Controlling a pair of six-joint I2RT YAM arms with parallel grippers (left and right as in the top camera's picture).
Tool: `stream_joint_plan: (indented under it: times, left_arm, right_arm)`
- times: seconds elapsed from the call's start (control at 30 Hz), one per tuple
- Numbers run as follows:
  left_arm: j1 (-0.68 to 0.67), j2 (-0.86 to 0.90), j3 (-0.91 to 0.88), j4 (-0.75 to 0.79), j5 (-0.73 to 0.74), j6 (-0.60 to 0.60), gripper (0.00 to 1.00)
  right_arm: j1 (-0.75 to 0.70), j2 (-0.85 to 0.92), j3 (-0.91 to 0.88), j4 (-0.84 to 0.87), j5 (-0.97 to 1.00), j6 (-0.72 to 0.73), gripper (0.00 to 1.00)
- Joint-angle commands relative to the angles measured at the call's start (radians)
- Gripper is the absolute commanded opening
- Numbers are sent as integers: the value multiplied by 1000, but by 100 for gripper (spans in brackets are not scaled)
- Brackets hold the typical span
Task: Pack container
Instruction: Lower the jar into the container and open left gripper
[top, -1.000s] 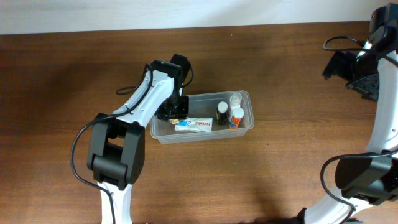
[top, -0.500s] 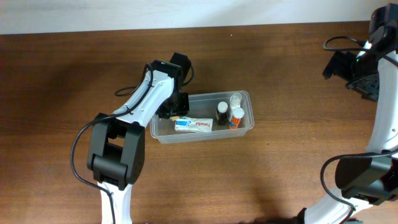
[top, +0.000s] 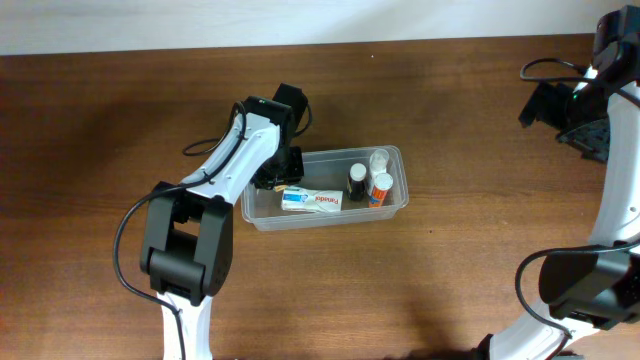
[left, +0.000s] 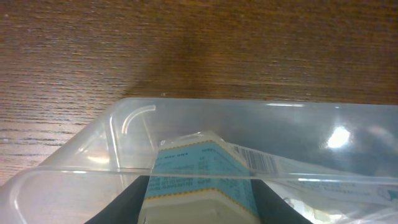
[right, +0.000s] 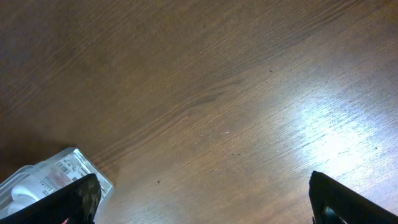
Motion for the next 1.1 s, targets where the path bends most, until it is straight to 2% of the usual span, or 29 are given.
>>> stream_joint_plan:
  times: [0.0, 0.13, 0.2, 0.23, 0.67, 0.73, 0.87, 1.07]
  left_arm:
    - [2, -35, -7, 2, -26, -23, 32]
    - [2, -35, -9, -2, -27, -23, 33]
    - [2, -35, -11, -2, -27, -23, 45]
    - [2, -35, -13, -2, -26, -23, 47]
    - [2, -35, -13, -5, -26, -22, 46]
    - [2, -35, -13, -5, -26, -22, 47]
    - [2, -35, -13, -5, -27, -22, 57]
    - [2, -35, -13, -5, -27, -19, 57]
  right_arm:
    - [0, -17, 13, 0, 9, 13, 98]
    - [0, -17, 13, 0, 9, 13, 98]
    - [0, -17, 13, 0, 9, 13, 99]
    - [0, -17, 13, 0, 9, 13, 98]
    - [0, -17, 13, 0, 9, 13, 98]
    - [0, -17, 13, 0, 9, 13, 98]
    - [0, -17, 13, 0, 9, 13, 98]
    - [0, -17, 13, 0, 9, 13, 98]
